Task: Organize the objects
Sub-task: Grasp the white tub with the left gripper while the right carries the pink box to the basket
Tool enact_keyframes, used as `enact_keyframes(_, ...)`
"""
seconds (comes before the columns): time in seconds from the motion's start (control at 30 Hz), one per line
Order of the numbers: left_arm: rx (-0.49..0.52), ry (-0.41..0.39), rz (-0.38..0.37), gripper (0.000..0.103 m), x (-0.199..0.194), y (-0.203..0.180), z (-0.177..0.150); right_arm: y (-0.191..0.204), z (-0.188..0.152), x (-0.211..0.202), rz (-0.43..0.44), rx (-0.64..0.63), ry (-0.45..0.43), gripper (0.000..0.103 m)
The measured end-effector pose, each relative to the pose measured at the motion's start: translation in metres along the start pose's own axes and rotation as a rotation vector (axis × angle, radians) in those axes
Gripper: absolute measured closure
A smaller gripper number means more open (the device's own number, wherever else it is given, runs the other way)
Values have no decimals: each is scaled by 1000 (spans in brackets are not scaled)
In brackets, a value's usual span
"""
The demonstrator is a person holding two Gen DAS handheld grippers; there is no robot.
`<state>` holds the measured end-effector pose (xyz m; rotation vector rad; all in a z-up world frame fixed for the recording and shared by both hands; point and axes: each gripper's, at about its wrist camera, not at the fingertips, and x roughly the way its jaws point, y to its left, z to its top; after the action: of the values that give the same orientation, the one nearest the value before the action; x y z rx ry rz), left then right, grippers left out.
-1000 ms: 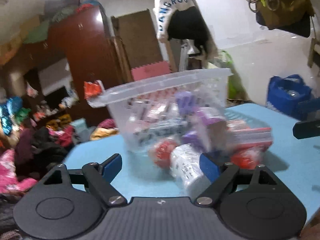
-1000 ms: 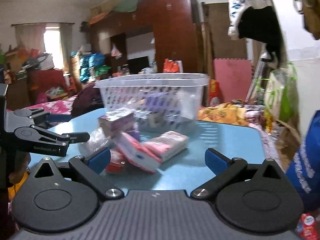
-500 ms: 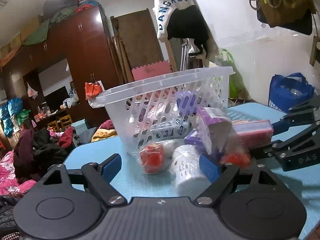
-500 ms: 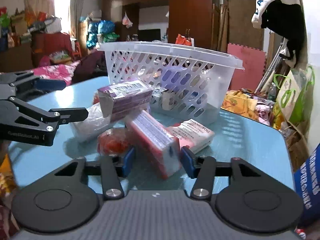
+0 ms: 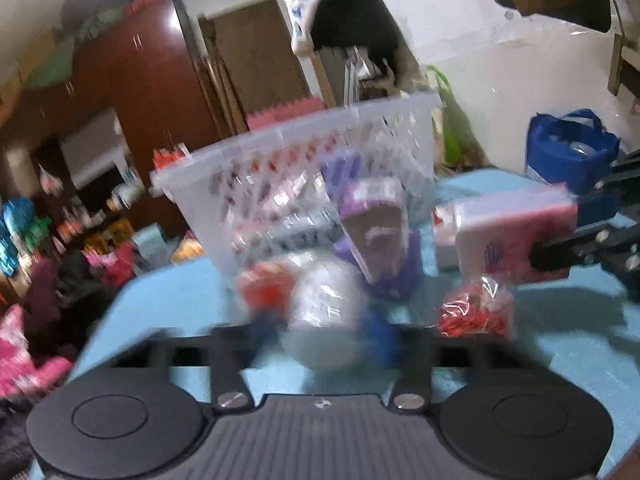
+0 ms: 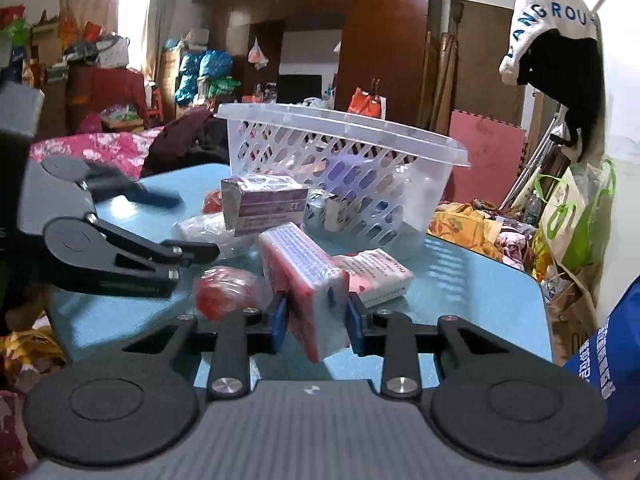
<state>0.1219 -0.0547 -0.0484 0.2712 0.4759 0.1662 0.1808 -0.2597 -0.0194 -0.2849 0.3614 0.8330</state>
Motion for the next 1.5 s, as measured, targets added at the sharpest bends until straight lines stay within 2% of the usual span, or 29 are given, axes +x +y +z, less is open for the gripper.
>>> enact_keyframes(0.13,-25,-51,2,56,-11,5,-6,-12,-3,-6,-2,53,-31,69)
enact_keyframes(0.27,-89,-116,3,56,-30,30,-8,-27,-4,-16,3,121,-72,70)
enact_keyframes(0.53,-165,-244,34,56,-49,69,12,-33,13,-27,-9,156,-147,70)
enact_keyframes(0.67,-189,-283,33,56,-49,87,37,-36,42,-26,10,162,-192,70)
enact_keyframes(0.8,-210,-281,-34,56,-38,107,83,-51,83,-18,56,200,-233,70)
enact_keyframes(0.9,-216,-264,-16,56,-20,112,121,-60,122,3,40,203,-234,70)
enact_keyframes(1.0,-237,-203,2,56,12,114,149,-66,150,34,4,190,-184,70)
enact_keyframes(1.13,-242,-106,8,56,55,112,158,-64,168,84,-55,152,-73,70)
enact_keyframes(1.17,-230,-91,18,55,63,110,157,-63,167,91,-68,143,-62,67)
enact_keyframes(1.2,-207,-85,34,47,70,108,156,-62,167,98,-78,137,-48,63)
enact_keyframes(1.23,-190,-81,60,29,74,107,154,-61,165,102,-83,131,-32,57)
enact_keyframes(1.27,-181,-79,89,23,78,106,150,-61,162,103,-91,125,-23,40)
enact_keyframes(1.3,-185,-84,99,22,75,109,147,-59,158,98,-107,115,-31,21)
enact_keyframes(1.37,-228,-120,66,22,61,117,137,-55,151,80,-149,68,-67,2)
enact_keyframes(1.43,-255,-153,14,22,42,124,128,-55,144,59,-153,71,-92,0)
enact_keyframes(1.5,-239,-176,0,18,22,121,120,-57,142,44,-119,96,-100,0)
